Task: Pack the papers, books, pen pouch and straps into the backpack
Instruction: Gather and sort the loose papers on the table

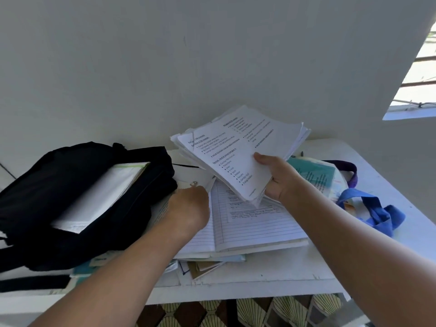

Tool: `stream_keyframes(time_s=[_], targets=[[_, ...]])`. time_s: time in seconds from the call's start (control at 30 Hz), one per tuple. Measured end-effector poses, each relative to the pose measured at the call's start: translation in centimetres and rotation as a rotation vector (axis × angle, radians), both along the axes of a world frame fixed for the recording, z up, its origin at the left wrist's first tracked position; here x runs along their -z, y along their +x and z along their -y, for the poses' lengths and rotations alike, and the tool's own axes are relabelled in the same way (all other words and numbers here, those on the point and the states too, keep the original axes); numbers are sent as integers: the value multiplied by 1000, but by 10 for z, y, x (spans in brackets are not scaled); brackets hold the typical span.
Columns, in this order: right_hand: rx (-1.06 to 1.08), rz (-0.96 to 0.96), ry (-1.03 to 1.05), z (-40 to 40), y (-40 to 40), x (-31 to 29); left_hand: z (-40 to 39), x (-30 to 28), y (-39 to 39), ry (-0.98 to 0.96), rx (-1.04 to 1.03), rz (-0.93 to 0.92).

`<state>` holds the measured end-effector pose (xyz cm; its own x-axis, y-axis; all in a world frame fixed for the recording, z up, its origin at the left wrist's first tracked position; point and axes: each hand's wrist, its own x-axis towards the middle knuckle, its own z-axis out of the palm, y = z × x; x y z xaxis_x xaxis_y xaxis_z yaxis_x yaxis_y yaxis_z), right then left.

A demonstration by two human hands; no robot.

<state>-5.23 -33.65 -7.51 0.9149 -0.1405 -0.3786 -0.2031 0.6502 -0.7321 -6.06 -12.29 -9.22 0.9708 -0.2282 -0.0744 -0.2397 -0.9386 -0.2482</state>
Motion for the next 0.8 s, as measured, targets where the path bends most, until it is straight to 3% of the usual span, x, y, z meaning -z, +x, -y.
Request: stream_keyframes(time_s=[0.4, 0.6, 0.8], targets=[[-16, 50, 30, 1, -10, -4, 6, -15, 8, 25, 50, 7], [23, 113, 27, 15, -17, -25, 57, -33, 16, -174, 145, 17], [83, 136, 82, 28, -22, -31, 92, -22, 16, -579, 186, -229]])
